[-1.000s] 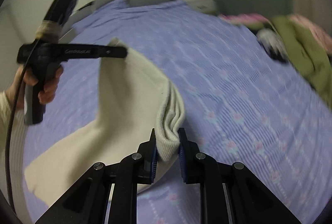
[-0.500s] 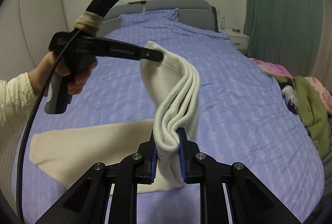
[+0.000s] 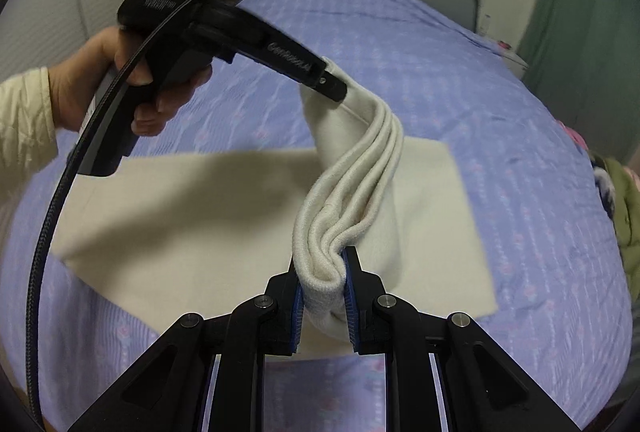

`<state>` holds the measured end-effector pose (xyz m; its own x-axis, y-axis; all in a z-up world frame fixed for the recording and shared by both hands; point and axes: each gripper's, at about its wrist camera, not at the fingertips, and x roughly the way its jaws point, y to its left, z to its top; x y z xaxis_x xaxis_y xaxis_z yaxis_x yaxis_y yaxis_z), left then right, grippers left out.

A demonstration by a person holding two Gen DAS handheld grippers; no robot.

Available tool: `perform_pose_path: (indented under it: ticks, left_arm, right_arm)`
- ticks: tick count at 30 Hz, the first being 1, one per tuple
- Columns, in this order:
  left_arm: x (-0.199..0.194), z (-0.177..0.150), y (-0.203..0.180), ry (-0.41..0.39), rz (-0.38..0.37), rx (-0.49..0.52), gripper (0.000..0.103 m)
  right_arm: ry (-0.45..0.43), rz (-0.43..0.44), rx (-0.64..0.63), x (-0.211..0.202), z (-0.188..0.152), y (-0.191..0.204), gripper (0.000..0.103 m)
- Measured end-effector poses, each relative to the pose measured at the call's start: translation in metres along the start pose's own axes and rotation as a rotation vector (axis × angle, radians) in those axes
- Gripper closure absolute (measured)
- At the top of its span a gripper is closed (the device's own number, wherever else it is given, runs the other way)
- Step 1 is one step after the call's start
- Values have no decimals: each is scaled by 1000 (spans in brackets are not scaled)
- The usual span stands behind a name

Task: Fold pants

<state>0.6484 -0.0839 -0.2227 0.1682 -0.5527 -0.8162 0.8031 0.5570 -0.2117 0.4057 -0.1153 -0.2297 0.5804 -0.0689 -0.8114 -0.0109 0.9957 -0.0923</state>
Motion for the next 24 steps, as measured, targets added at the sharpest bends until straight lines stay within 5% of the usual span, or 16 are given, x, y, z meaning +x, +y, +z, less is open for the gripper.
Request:
perform_pose_path:
  ticks: [6, 10, 12, 14, 15, 19, 22, 24]
  left_arm:
    - [7, -46, 27, 49, 36, -32, 81]
    - [7, -62, 32, 93, 179, 33, 78]
    - [1, -74, 40, 123, 223, 29, 72]
    - [-12, -86, 43, 127, 255, -12, 46]
    - [-19, -92, 43, 122, 262, -42, 44]
    - [-38, -118, 43, 90, 245, -239, 42]
    - [-43, -131, 28, 60, 171, -356, 39]
    - [-45, -133, 14, 29, 137, -404, 39]
  right_arm:
    - [79, 22, -70, 32, -12, 28, 84]
    - [126, 34, -108, 44, -19, 41, 84]
    - [153, 41, -109, 49, -23, 41, 84]
    - [186, 52, -115, 53, -30, 43, 83]
    - [200, 58, -124, 54, -32, 44, 81]
    - [224, 172, -158, 48, -45, 46, 62]
    - [259, 343, -141, 32, -53, 46, 62]
    - [213, 343, -116, 15, -55, 35, 62]
